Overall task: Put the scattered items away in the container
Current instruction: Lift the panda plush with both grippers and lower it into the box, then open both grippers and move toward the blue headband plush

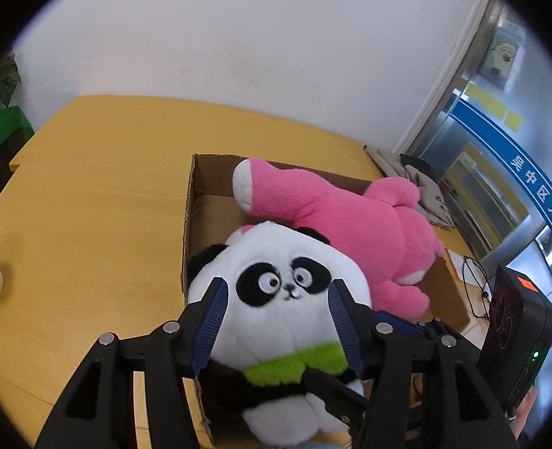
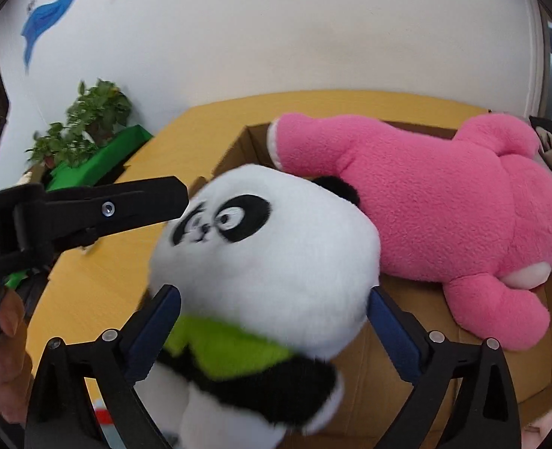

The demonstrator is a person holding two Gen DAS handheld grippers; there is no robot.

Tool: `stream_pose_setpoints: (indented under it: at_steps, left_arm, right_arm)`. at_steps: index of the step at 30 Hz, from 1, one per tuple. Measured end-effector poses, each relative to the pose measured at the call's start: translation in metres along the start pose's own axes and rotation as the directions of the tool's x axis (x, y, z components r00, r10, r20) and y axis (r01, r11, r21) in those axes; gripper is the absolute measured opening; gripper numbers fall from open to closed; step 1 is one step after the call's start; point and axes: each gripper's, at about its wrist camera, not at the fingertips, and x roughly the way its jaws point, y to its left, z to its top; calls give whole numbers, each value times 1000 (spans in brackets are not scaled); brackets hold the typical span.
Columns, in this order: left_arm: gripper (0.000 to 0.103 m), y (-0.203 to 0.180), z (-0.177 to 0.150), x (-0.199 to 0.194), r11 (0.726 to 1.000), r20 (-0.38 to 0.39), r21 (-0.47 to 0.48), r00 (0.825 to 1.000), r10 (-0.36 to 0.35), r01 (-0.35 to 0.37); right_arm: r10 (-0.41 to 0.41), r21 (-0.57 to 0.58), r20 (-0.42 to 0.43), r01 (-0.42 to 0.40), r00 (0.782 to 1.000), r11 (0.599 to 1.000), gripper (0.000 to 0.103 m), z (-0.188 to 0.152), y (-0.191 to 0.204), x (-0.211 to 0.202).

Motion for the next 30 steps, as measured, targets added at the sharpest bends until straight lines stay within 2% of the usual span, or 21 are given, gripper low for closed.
stream_pose_setpoints:
  at_steps: [2,3,5,7,9,11,13,15,17,19,21,24,27,29,30]
  left_arm:
    - [55,-2,-4,-3,1000,-6,12,1000,-5,5]
    - [55,-3,-5,-3,1000,-11,14,1000,2,-1]
    - [55,-2,-6,-2,1000,-18,-3,1000,25,-25]
    - [55,-2,-8,-7,1000,-11,-24,1000,10,-10]
    - [55,-5,-11,-15,1000,1,-20,1000,18,-18]
    - [55,-7,-17,-25,999,15,-25,999,28,-28]
    - [55,-9,-25,-34,999,20,-35,1000,16,-15]
    - [55,-14,-35,-42,999,32,-34,999,30,-29]
    - [55,-23,-47,-50,999,41,-17,998,42,-42]
    - [55,-35,-59,-57,998,45,4,997,56,-56]
    - [60,-49,-71,-65,998,59,30,996,60,-62]
    - [67,-75,-90,-77,993,99,62,991,91,-98]
    - [68,-102,-110,-88,976,133,70,972,195,-205]
    - [69,-116,-123,-98,977,160,57,968,194,-205]
    - [75,-122,-128,-101,980,168,53,969,181,-192]
  right_arm:
    - [35,-44,-37,-37,999,998,103,-7,4,-10]
    - [23,-71,-73,-28,997,997,102,-11,8,-8]
    - [-9,-109,-157,-8,988,994,93,-24,19,14]
    - [50,-17,-231,-56,972,998,92,-32,13,36]
    - [86,80,-265,-67,960,995,93,-35,4,48]
    - [49,80,-272,-29,961,996,93,-40,4,54]
    - [26,85,-257,-4,966,996,93,-47,3,48]
    - [25,85,-204,-8,979,996,94,-51,2,30]
    - [22,90,-144,-9,989,996,101,-55,-1,1]
    - [21,111,-97,-11,995,994,103,-59,-7,-22]
    - [-19,125,-56,26,998,992,103,-66,-18,-48]
    - [-89,133,-14,90,996,987,103,-80,-33,-82]
    - [-176,123,28,171,984,978,103,-95,-46,-120]
    - [-197,109,60,190,979,976,103,-103,-55,-148]
    - [-212,98,79,204,974,974,103,-105,-55,-160]
